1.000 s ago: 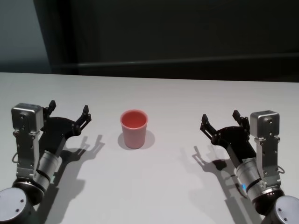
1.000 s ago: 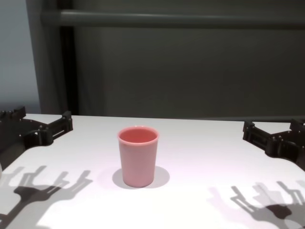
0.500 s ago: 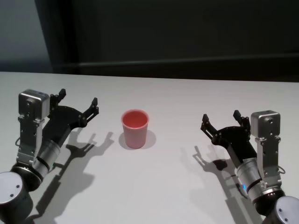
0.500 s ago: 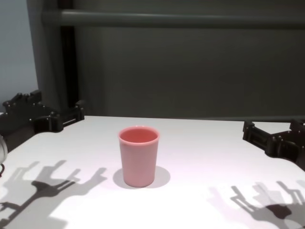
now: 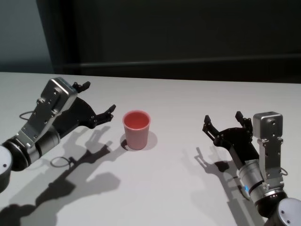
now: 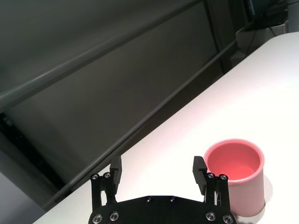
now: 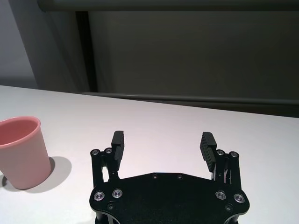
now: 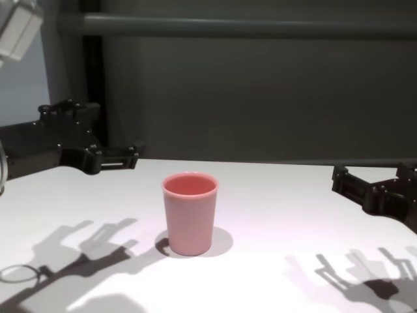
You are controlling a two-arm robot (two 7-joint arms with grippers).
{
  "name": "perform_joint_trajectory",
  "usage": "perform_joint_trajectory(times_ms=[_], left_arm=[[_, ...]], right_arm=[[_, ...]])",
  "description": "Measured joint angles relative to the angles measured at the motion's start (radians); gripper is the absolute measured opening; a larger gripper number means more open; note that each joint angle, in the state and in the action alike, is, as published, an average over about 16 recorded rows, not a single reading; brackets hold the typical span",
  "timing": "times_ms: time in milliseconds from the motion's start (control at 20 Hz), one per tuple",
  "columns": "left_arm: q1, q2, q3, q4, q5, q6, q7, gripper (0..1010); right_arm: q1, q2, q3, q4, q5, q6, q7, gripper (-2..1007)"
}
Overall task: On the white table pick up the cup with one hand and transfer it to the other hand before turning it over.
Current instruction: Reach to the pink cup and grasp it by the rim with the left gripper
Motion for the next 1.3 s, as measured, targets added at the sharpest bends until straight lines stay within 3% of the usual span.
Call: perform_joint_trajectory(times_ms=[300,750,1050,1300], left_arm=[[-0.066,0.100,0.065,-0.031,0.042,0.045,-0.118,1001],[-0.170,0.214,0.161,-0.074,0.103,0.094,-0.261,1001],[-0.256,0.271,0.243,-0.098,0.166,0.126,-0.359,1001],[-0.339,0.292,0.326,-0.097,0.230,0.136,-0.436,1001]], right_arm=[[0.000,0.000,0.000,0.000,0.000,0.000,0.000,1000],[0.000,0.000,0.000,0.000,0.000,0.000,0.000,1000],[0.000,0.000,0.000,0.000,0.000,0.000,0.000,1000],[0.000,0.000,0.000,0.000,0.000,0.000,0.000,1000]])
